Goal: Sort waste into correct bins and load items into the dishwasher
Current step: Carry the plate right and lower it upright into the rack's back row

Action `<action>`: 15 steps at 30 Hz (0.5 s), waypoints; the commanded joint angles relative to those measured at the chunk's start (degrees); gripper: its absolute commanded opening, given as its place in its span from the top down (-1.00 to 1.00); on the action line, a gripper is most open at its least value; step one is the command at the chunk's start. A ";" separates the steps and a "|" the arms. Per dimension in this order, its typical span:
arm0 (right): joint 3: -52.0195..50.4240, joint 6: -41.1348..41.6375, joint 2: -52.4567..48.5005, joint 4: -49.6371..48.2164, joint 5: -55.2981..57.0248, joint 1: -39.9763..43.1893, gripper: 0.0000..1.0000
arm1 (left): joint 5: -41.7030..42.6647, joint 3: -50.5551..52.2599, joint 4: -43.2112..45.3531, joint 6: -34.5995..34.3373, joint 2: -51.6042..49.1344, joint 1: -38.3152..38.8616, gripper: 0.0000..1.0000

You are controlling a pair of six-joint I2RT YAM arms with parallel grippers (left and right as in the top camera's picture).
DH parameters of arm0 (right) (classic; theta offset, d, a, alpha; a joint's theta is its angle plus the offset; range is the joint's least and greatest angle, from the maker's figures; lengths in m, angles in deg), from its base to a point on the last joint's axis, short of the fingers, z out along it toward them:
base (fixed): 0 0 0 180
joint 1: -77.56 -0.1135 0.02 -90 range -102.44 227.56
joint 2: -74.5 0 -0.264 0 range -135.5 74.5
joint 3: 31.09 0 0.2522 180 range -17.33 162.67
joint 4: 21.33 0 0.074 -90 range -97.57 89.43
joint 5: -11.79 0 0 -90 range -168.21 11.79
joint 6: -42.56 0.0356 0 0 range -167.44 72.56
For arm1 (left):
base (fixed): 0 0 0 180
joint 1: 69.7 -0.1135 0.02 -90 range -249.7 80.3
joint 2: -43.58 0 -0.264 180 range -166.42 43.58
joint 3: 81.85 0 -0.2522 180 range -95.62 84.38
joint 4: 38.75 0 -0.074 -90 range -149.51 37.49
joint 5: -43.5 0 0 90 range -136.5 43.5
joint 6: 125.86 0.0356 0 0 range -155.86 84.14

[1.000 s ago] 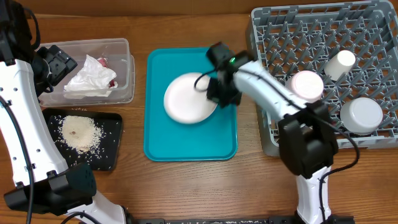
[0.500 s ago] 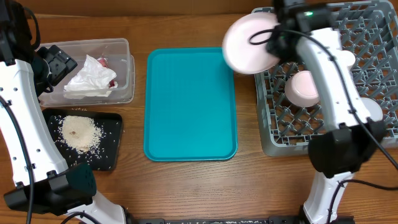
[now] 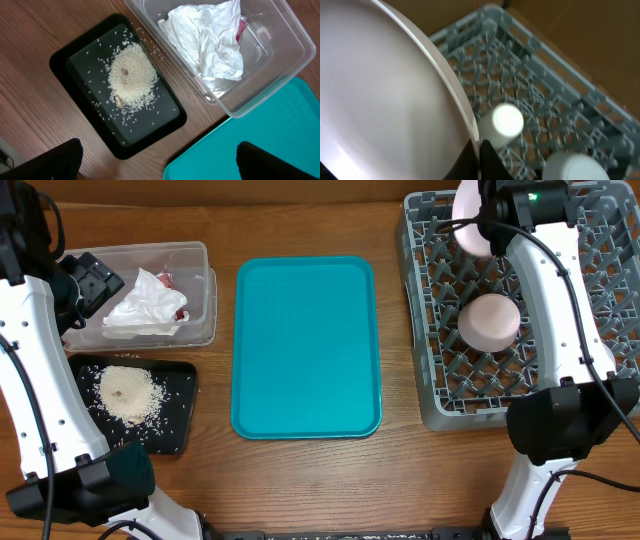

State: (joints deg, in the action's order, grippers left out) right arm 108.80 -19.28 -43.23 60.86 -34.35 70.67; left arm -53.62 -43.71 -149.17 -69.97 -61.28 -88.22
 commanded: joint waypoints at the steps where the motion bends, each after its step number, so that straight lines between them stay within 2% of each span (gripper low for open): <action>1: -1.14 -6.10 -1.11 -3.43 2.84 -0.31 0.92 | -0.37 -0.37 -0.13 0.70 0.17 -0.20 -1.00; 11: -4.28 -15.43 -4.04 -12.55 2.91 -0.28 0.92 | -0.37 -0.37 -0.13 0.70 0.17 -0.20 -1.00; 15: -5.81 -15.80 -5.09 -13.55 2.75 -0.24 0.92 | -0.37 -0.37 -0.13 0.72 0.17 -0.20 -1.00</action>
State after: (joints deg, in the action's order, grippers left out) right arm 103.93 -33.02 -47.58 48.33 -32.76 70.67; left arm -53.62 -43.71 -149.17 -69.97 -61.28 -88.22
